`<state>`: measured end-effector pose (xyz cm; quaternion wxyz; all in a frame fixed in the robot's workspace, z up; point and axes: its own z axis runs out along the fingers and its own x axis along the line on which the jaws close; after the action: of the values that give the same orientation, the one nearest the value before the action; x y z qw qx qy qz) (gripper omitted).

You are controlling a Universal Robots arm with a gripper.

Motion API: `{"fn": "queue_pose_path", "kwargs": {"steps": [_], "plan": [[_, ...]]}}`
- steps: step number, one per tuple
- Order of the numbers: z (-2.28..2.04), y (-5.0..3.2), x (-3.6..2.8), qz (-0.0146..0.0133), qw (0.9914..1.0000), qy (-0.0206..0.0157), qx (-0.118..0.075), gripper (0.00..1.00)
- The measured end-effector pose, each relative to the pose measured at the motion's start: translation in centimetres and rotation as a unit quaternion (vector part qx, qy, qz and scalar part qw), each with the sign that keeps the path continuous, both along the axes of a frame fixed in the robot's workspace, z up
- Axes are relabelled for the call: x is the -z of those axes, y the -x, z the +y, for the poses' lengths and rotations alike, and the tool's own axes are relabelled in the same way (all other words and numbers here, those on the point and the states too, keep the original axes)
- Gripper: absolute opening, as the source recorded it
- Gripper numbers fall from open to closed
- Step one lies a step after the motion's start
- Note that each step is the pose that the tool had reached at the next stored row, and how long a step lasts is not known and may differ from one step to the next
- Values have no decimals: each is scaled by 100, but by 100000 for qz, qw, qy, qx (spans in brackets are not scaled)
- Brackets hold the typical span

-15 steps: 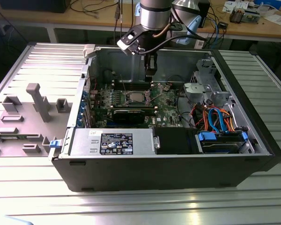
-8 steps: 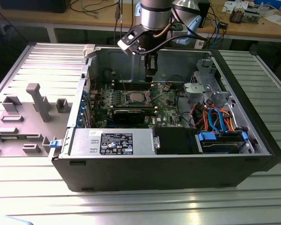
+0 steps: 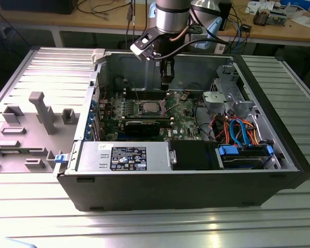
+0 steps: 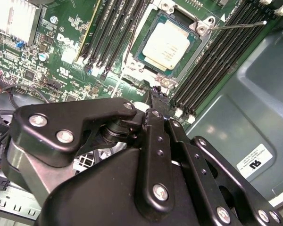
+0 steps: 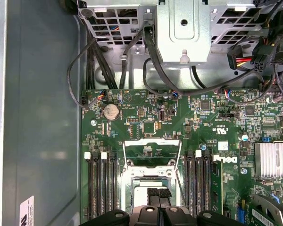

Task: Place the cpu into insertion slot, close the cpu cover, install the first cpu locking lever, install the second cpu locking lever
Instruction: 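Close the cpu cover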

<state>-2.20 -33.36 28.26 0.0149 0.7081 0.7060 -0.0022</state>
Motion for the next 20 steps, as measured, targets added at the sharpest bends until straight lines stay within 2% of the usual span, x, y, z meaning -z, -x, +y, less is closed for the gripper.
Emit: {"fn": "queue_pose_path", "kwargs": {"steps": [7, 12, 20], "plan": [[0, -1, 0, -1, 100000, -2, 2, 11], [0, -70, 2, 0, 100000, -2, -4, 11], [0, -74, 4, -1, 100000, -10, -2, 11]]}}
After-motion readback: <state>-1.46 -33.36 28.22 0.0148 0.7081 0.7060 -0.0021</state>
